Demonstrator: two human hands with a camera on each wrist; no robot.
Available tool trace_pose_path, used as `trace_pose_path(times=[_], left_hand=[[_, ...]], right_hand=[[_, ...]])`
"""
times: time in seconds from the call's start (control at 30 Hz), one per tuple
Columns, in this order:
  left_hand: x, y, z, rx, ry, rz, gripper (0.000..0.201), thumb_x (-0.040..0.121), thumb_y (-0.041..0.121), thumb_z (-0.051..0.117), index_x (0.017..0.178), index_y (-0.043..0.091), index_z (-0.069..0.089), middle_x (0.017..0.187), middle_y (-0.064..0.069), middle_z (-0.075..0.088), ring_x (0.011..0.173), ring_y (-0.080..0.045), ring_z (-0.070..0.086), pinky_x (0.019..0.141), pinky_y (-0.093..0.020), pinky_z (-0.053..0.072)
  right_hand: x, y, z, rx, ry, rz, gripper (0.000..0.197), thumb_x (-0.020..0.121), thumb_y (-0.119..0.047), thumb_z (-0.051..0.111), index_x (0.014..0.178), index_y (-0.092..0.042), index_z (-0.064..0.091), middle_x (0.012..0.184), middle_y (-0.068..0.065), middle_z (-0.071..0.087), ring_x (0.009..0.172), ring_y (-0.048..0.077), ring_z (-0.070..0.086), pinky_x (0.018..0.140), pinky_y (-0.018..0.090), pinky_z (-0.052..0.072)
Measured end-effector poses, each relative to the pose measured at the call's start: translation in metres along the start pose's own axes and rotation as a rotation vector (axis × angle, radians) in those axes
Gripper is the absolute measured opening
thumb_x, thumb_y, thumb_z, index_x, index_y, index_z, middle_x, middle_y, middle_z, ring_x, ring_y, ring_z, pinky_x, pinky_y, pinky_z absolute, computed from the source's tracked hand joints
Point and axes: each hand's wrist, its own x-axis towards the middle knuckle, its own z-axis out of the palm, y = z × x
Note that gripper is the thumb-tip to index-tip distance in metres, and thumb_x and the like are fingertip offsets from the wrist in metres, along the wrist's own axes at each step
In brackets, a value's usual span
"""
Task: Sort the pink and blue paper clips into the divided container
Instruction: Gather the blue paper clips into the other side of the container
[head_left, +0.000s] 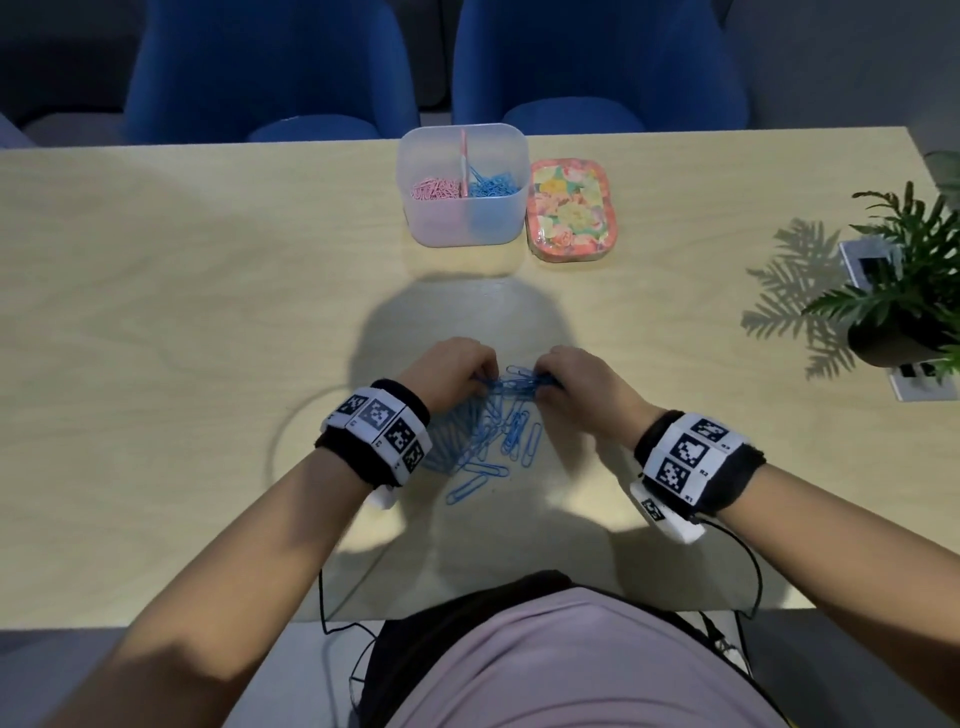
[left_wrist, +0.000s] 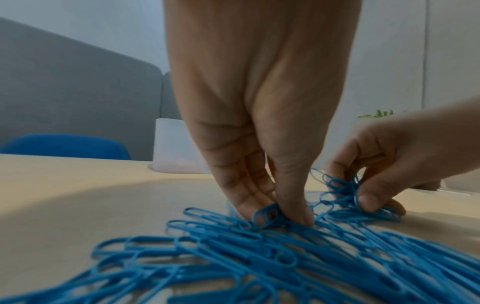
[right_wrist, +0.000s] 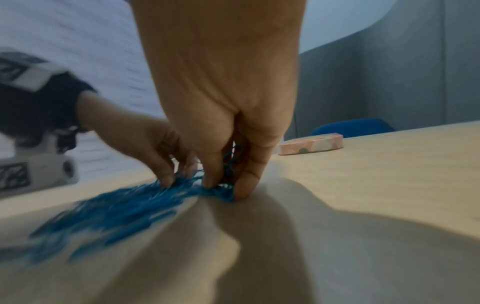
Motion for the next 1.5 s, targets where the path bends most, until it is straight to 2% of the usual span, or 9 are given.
trace_pose_path(times=[0.33, 0.5, 0.7, 0.8, 0.93, 1.03, 1.13, 1.37, 1.5], left_hand=[[-0.003, -0.015, -0.009, -0.194, 0.068, -0.023, 0.018, 0.081, 0.010, 0.067, 0.098, 0.005, 0.067, 0.099, -0.012, 0.069, 0.092, -0.023, 0.063, 0.084, -0.032, 0.049], [0.002, -0.017, -0.022, -0.289, 0.154, -0.024, 0.016, 0.080, 0.010, 0.068, 0.095, 0.005, 0.068, 0.096, -0.012, 0.070, 0.085, -0.020, 0.062, 0.082, -0.030, 0.049], [0.025, -0.014, -0.058, -0.422, 0.336, -0.037, 0.015, 0.081, 0.006, 0.066, 0.096, 0.003, 0.067, 0.090, -0.009, 0.066, 0.077, -0.014, 0.055, 0.072, -0.018, 0.044], [0.048, -0.009, -0.089, -0.479, 0.515, -0.073, 0.016, 0.081, 0.002, 0.065, 0.097, 0.001, 0.067, 0.083, 0.001, 0.062, 0.072, -0.010, 0.055, 0.065, -0.013, 0.043], [0.089, -0.005, -0.121, -0.534, 0.657, -0.183, 0.013, 0.082, 0.001, 0.056, 0.088, 0.010, 0.064, 0.066, 0.009, 0.052, 0.061, -0.003, 0.052, 0.066, -0.022, 0.044], [0.115, -0.001, -0.137, -0.292, 0.551, -0.266, 0.019, 0.085, 0.006, 0.058, 0.103, 0.005, 0.063, 0.094, -0.009, 0.066, 0.092, -0.025, 0.060, 0.086, -0.032, 0.045], [0.130, 0.008, -0.142, -0.102, 0.431, -0.285, 0.033, 0.084, 0.011, 0.064, 0.114, -0.001, 0.057, 0.113, -0.019, 0.065, 0.108, -0.033, 0.058, 0.094, -0.038, 0.045], [0.080, 0.013, -0.106, -0.085, 0.553, -0.018, 0.016, 0.086, 0.010, 0.052, 0.093, 0.004, 0.065, 0.100, -0.016, 0.067, 0.097, -0.031, 0.058, 0.082, -0.035, 0.040], [0.036, -0.008, -0.043, -0.012, 0.216, -0.162, 0.018, 0.085, 0.021, 0.059, 0.095, 0.007, 0.063, 0.102, -0.015, 0.063, 0.096, -0.032, 0.059, 0.083, -0.038, 0.046]], right_hand=[[0.084, -0.002, -0.116, 0.345, 0.201, 0.113, 0.021, 0.083, -0.011, 0.066, 0.067, -0.009, 0.052, 0.067, 0.009, 0.048, 0.036, 0.002, 0.049, 0.041, 0.018, 0.042], [0.150, -0.017, -0.151, 0.362, 0.248, 0.254, 0.032, 0.084, -0.015, 0.065, 0.060, -0.012, 0.044, 0.056, 0.004, 0.044, 0.039, 0.012, 0.050, 0.042, 0.020, 0.042], [0.173, -0.027, -0.154, 0.385, 0.174, 0.337, 0.026, 0.090, -0.016, 0.058, 0.102, 0.007, 0.059, 0.073, 0.018, 0.063, 0.054, 0.023, 0.058, 0.068, 0.035, 0.057], [0.157, -0.021, -0.151, 0.532, 0.261, 0.317, 0.018, 0.090, -0.008, 0.048, 0.091, 0.006, 0.059, 0.074, 0.020, 0.060, 0.055, 0.024, 0.060, 0.052, 0.030, 0.054], [0.117, -0.002, -0.133, 0.642, 0.408, 0.315, 0.023, 0.088, -0.009, 0.048, 0.077, 0.008, 0.060, 0.073, 0.019, 0.059, 0.055, 0.024, 0.057, 0.055, 0.038, 0.053], [0.081, 0.009, -0.110, 0.609, 0.412, 0.293, 0.027, 0.087, -0.010, 0.049, 0.080, 0.014, 0.059, 0.073, 0.017, 0.058, 0.061, 0.024, 0.057, 0.052, 0.035, 0.053], [0.052, 0.017, -0.086, 0.566, 0.333, 0.271, 0.020, 0.089, -0.008, 0.048, 0.080, -0.001, 0.065, 0.079, 0.017, 0.064, 0.059, 0.019, 0.056, 0.042, 0.017, 0.045], [0.005, 0.035, -0.036, 0.261, 0.098, 0.321, 0.011, 0.081, -0.012, 0.059, 0.090, -0.013, 0.065, 0.083, 0.002, 0.061, 0.079, 0.020, 0.056, 0.071, 0.024, 0.040], [-0.003, 0.027, -0.013, 0.203, 0.106, 0.285, 0.012, 0.078, -0.008, 0.055, 0.088, -0.014, 0.052, 0.085, 0.005, 0.054, 0.078, 0.027, 0.052, 0.066, 0.029, 0.037]])
